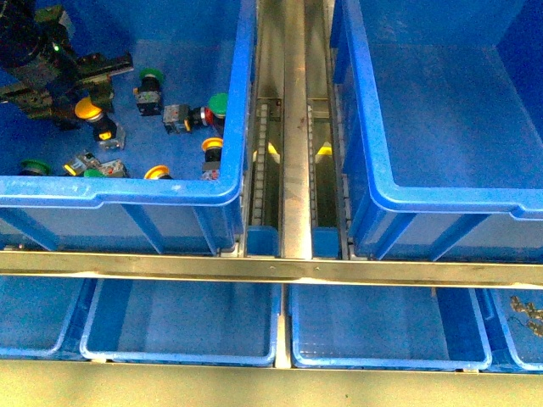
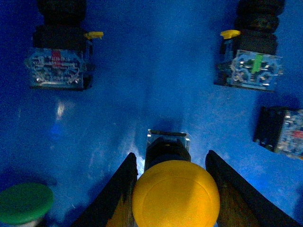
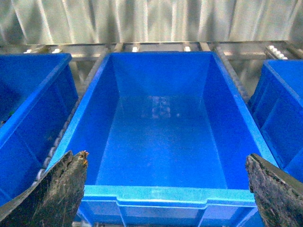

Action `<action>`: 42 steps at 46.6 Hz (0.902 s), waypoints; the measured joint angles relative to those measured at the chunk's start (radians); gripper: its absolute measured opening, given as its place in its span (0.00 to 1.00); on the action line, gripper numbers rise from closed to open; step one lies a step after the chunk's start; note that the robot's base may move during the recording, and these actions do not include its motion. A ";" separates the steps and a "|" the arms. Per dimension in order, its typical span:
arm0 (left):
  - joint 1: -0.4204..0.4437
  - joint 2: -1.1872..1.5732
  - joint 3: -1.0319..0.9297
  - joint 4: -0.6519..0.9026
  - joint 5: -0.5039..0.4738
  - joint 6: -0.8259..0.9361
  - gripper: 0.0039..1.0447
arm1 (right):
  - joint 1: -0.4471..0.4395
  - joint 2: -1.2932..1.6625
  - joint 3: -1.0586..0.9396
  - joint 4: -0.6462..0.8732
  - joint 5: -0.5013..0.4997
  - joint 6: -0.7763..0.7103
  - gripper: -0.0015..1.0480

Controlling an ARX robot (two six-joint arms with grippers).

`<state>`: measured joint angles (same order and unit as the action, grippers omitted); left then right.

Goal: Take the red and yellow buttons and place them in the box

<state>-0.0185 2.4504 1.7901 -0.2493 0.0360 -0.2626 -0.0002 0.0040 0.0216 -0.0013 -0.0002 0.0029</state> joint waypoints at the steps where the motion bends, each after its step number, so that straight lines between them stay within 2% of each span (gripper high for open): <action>1: 0.002 -0.011 -0.010 0.000 0.019 -0.016 0.33 | 0.000 0.000 0.000 0.000 0.000 0.000 0.94; 25: 0.053 -0.346 -0.263 0.051 0.185 -0.258 0.33 | 0.000 0.000 0.000 0.000 0.000 0.000 0.94; 42: 0.018 -0.557 -0.452 0.049 0.309 -0.355 0.33 | 0.000 0.000 0.000 0.000 0.000 0.000 0.94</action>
<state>-0.0002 1.8938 1.3384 -0.2005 0.3447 -0.6178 -0.0002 0.0040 0.0216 -0.0013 0.0002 0.0029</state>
